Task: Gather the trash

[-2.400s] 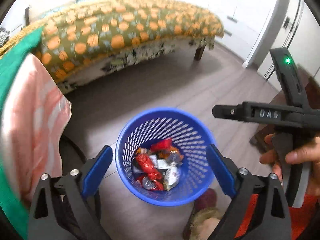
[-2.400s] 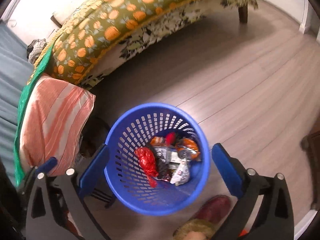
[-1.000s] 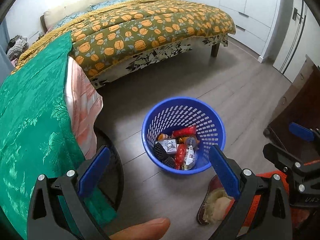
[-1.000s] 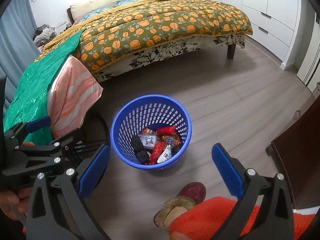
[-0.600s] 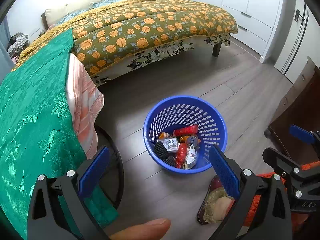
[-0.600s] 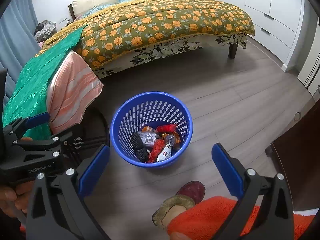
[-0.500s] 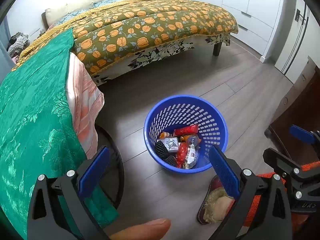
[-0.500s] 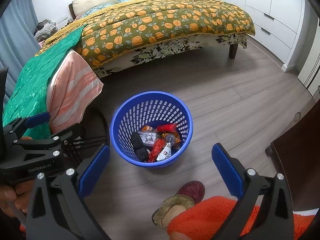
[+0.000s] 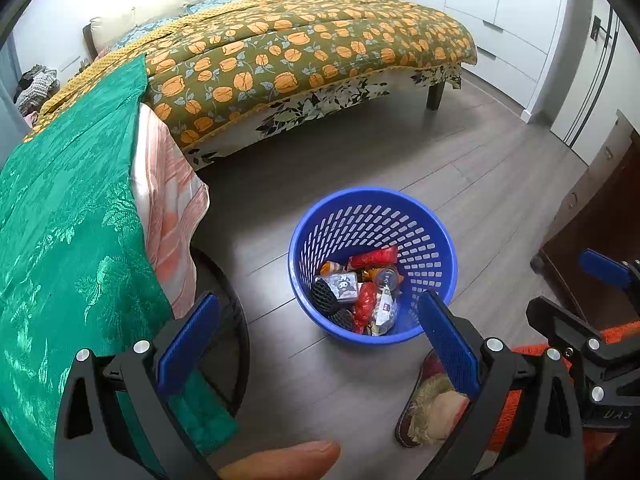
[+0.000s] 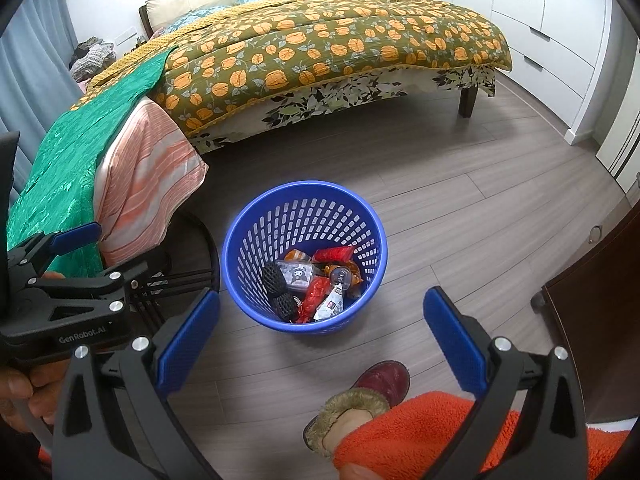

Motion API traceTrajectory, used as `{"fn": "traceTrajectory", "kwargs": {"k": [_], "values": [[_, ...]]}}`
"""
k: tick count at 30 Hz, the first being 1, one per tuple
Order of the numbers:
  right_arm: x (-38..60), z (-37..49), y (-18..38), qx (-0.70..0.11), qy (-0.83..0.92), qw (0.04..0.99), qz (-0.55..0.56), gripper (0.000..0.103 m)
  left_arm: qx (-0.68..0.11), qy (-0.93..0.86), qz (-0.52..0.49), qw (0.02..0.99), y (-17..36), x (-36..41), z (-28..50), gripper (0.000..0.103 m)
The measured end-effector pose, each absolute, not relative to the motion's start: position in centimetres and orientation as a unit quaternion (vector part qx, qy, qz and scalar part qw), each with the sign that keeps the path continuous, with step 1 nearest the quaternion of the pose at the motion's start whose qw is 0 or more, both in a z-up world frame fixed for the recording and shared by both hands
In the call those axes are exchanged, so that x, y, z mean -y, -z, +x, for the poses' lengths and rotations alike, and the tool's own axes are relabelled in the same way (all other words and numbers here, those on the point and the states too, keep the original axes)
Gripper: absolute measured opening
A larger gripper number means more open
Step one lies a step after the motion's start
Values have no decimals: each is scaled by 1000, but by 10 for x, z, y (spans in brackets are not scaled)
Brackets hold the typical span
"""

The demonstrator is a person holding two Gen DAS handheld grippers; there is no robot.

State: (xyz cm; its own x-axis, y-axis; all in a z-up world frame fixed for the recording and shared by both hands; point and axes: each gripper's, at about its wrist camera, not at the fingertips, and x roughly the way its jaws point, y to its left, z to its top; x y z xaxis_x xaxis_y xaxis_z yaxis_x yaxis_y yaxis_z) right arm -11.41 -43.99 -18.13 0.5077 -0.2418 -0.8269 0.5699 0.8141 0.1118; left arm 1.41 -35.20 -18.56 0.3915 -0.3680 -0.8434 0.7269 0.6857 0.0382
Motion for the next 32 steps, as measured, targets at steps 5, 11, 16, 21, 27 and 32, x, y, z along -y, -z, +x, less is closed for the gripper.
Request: {"fn": "traceTrajectory", "kwargs": {"k": [5,11,16,21,27,32], "values": [[439,-114,181,-435,240,847,189,99,-435,339,207,808,186,352,15,98],[438,-113,182,-436,240,847,188,99,-435,338,207,809,186,352,15,98],[436,-113,183,-436,240,847,187,99,-438,336,203,809,186,350,17,98],[437,-113,183,-437,241,846,187,99,-434,337,200,811,184,349,16,98],[440,-114,183,-437,244,845,188,99,-440,332,204,809,184,350,17,98],[441,-115,183,-437,244,845,189,99,-446,334,203,805,185,350,19,98]]}}
